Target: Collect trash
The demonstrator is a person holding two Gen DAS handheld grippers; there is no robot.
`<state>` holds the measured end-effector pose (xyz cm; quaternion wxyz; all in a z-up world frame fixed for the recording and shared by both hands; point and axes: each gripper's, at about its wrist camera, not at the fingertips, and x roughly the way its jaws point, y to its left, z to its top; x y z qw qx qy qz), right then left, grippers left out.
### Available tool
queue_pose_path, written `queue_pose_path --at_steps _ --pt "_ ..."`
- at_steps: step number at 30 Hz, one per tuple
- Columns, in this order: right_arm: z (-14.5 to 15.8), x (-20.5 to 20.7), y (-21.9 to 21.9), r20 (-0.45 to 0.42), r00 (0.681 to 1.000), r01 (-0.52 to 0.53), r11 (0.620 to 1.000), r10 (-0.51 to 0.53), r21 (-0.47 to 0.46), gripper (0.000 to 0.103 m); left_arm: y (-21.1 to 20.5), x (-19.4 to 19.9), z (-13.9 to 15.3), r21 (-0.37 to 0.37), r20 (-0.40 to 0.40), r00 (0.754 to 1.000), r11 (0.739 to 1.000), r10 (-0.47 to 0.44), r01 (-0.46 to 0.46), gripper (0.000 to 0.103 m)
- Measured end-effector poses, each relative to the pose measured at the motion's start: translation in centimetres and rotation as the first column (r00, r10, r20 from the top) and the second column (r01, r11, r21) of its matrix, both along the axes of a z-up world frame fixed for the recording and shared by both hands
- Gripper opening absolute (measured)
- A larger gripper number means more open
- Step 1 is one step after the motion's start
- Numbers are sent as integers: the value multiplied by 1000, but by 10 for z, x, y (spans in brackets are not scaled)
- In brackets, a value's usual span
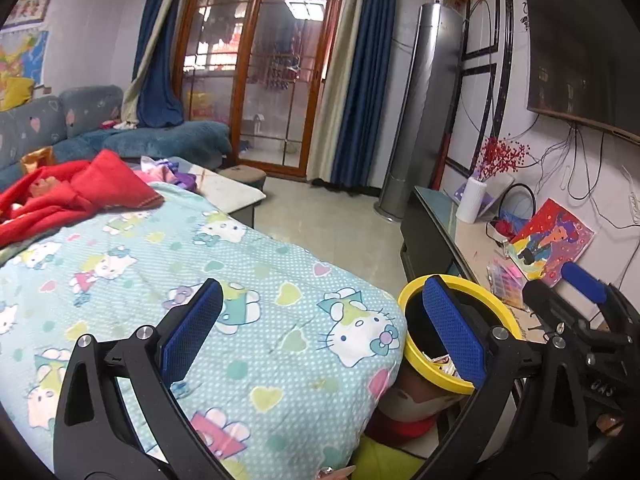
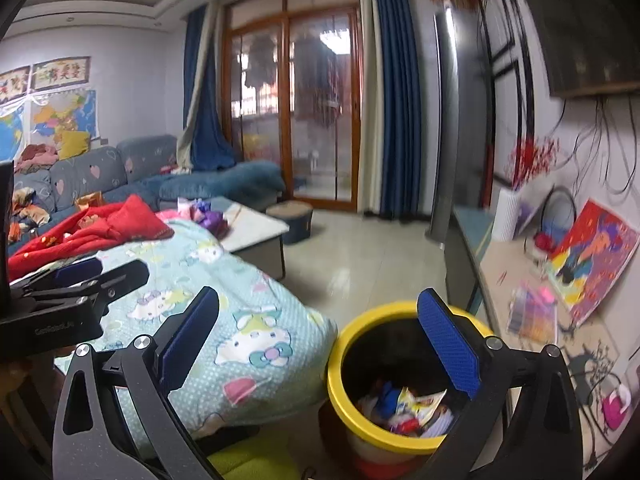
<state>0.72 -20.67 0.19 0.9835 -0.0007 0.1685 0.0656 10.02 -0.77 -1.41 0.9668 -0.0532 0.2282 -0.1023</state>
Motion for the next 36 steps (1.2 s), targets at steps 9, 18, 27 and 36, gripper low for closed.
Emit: queue_pose_path --at_steps 9,18,27,36 --pt "-2 -10 -2 3 1000 15 999 -15 32 97 5 -26 9 3 54 998 1000 -13 13 92" --pt "-3 -17 2 29 999 26 999 -26 20 97 9 -30 10 -14 65 998 1000 -5 6 92" --pt "-3 -18 2 41 999 29 999 -29 14 97 11 -30 10 -18 70 998 1000 0 1 92" --pt "-1 -16 0 49 998 36 999 -36 13 97 12 -31 9 -14 73 997 1000 4 -3 92"
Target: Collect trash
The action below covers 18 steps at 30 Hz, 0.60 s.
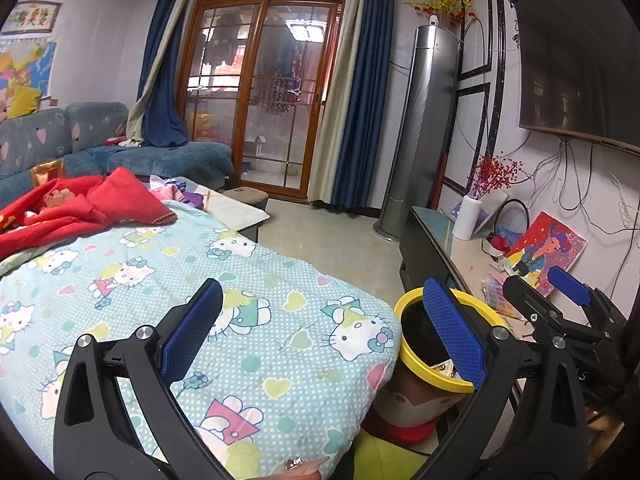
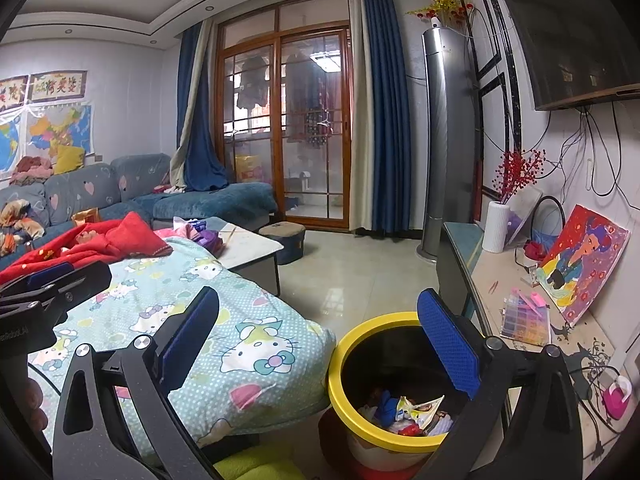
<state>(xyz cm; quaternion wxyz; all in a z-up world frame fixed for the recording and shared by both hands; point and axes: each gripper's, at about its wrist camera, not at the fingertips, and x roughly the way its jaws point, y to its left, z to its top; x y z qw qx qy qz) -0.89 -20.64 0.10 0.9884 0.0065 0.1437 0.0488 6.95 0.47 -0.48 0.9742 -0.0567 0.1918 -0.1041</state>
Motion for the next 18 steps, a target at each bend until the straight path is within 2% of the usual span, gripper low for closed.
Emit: queue_pose_path --at_steps 18 --pt "-1 0 -1 0 1000 2 1000 -2 -2 97 6 0 -2 3 -5 1000 1000 13 -13 92"
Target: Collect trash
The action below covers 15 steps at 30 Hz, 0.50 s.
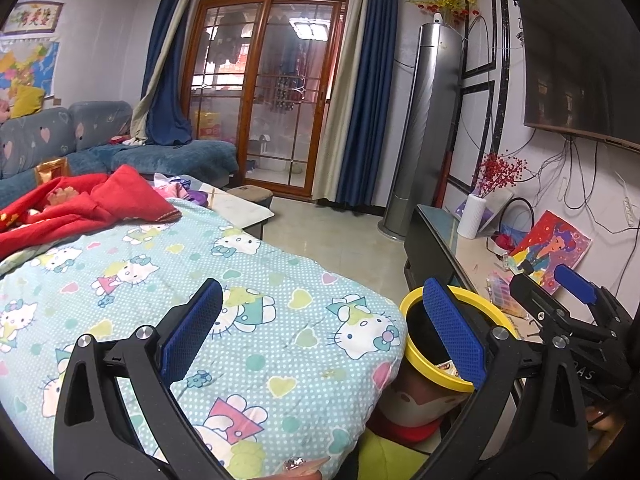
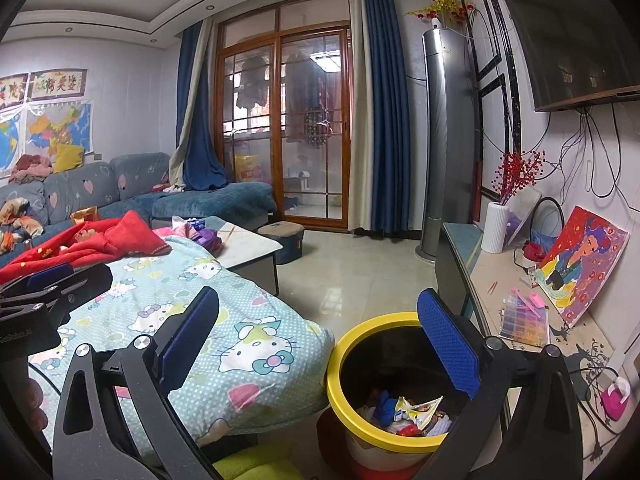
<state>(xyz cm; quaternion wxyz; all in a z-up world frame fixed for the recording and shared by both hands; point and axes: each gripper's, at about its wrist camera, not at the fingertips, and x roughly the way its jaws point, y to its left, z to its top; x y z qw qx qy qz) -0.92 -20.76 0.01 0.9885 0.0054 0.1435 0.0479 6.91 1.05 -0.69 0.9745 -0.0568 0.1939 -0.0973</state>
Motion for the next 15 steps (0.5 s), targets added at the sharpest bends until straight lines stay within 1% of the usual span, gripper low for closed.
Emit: queue_pose_path --at_steps 7,15 --pt "-1 0 -1 0 1000 -1 1000 1 0 97 1 0 -1 11 3 1000 1000 13 -13 92" --pt "-1 -1 -3 -1 1000 -2 1000 2 -4 97 -3 6 -5 17 -24 1000 1000 17 -16 92"
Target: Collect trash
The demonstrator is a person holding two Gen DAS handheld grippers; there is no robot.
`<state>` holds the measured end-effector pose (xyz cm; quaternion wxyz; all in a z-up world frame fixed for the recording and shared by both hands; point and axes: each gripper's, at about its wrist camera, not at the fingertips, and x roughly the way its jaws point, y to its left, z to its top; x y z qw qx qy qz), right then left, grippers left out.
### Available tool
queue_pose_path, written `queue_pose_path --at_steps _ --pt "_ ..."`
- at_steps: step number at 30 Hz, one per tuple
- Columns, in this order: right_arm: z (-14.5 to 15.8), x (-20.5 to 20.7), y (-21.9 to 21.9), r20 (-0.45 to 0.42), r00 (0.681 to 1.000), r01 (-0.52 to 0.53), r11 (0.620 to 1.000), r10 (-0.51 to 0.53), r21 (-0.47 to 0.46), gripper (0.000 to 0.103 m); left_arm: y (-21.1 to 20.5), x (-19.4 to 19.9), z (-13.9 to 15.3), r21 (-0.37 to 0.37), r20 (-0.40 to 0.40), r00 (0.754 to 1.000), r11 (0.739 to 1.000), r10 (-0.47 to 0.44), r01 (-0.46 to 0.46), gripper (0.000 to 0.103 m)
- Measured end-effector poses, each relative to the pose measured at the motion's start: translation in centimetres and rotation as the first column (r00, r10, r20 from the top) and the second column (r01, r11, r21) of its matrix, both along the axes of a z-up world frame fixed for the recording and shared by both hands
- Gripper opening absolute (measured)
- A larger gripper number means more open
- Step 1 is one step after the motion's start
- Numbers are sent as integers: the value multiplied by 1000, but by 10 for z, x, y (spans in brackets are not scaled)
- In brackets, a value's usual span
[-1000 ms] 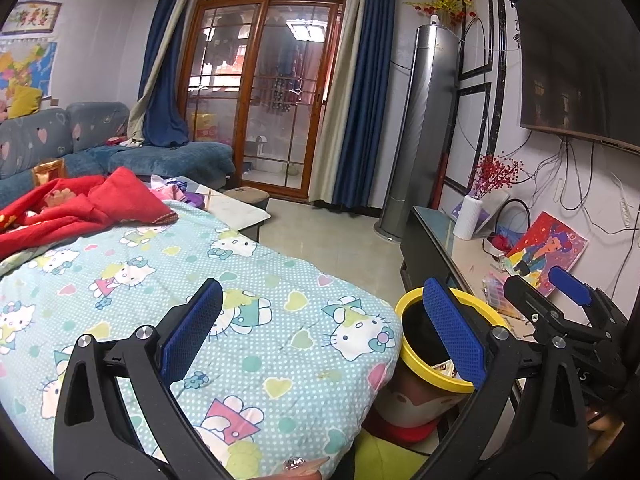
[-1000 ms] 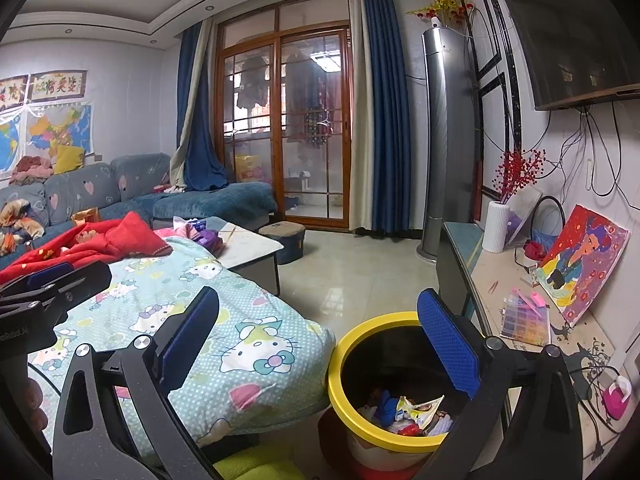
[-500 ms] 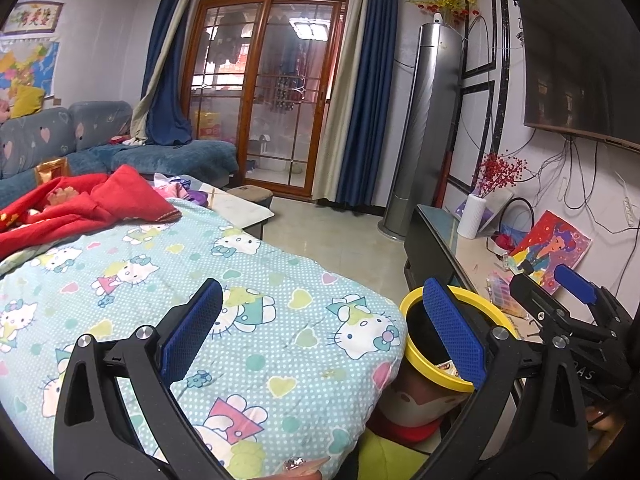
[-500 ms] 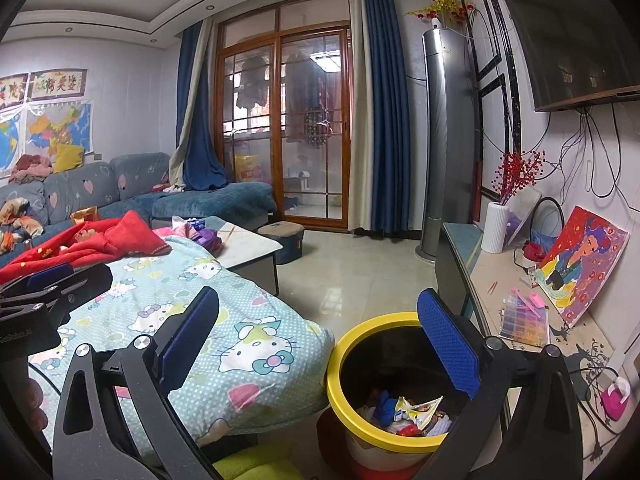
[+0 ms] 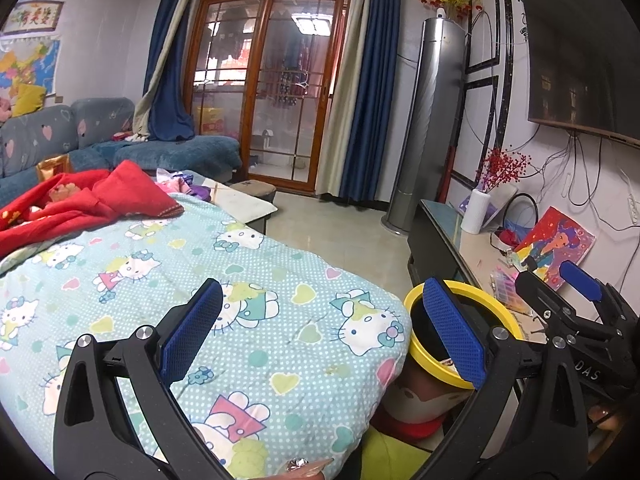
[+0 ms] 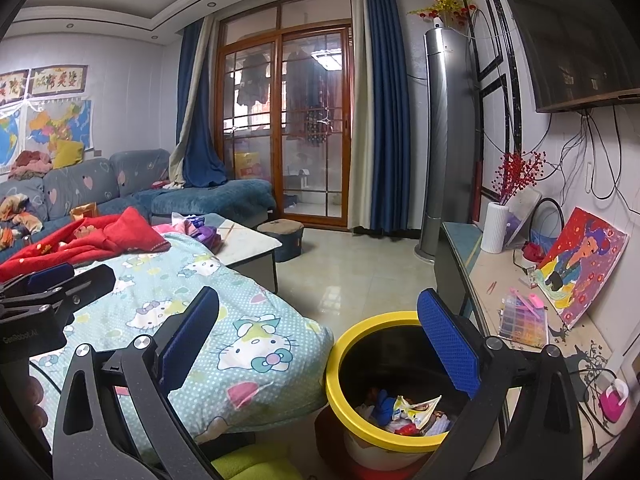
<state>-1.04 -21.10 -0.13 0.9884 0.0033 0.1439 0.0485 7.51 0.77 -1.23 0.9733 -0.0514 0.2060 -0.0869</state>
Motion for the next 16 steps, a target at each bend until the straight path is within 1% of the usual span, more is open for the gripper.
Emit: queue_pose_path --at_steps 4,6,8,10,11,12,13,14,15,16 --pt "1 4 0 -3 1000 -19 1000 19 7 97 3 2 -2 -4 -32 999 1000 23 -23 92" --pt "5 11 5 -13 999 -46 999 46 12 97 14 1 -2 -29 -52 998 999 34 -35 92" --pt "11 19 23 -28 990 -138 990 138 7 97 35 -3 -3 -55 -83 995 996 63 -68 92" --pt "17 27 52 -56 970 -238 971 237 5 97 80 -15 -3 -79 -131 978 982 161 -172 92" --pt "19 31 78 -92 938 -335 942 333 -3 97 107 -24 -3 -80 -148 963 968 224 -238 92" --pt "21 32 101 -121 905 -413 911 408 -11 97 130 -33 -2 -68 -161 944 951 287 -301 92" --pt "20 32 140 -174 837 -530 848 518 -23 97 159 -44 -3 -49 -178 913 923 368 -381 92" --pt "18 31 165 -213 787 -597 802 580 -21 97 182 -53 -4 -37 -192 884 897 426 -440 92" --pt "15 27 205 -263 719 -668 744 643 -7 97 219 -70 -9 -18 -216 828 846 518 -533 92" --pt "13 21 229 -281 683 -701 713 674 4 97 250 -85 -15 6 -241 767 791 595 -612 92"
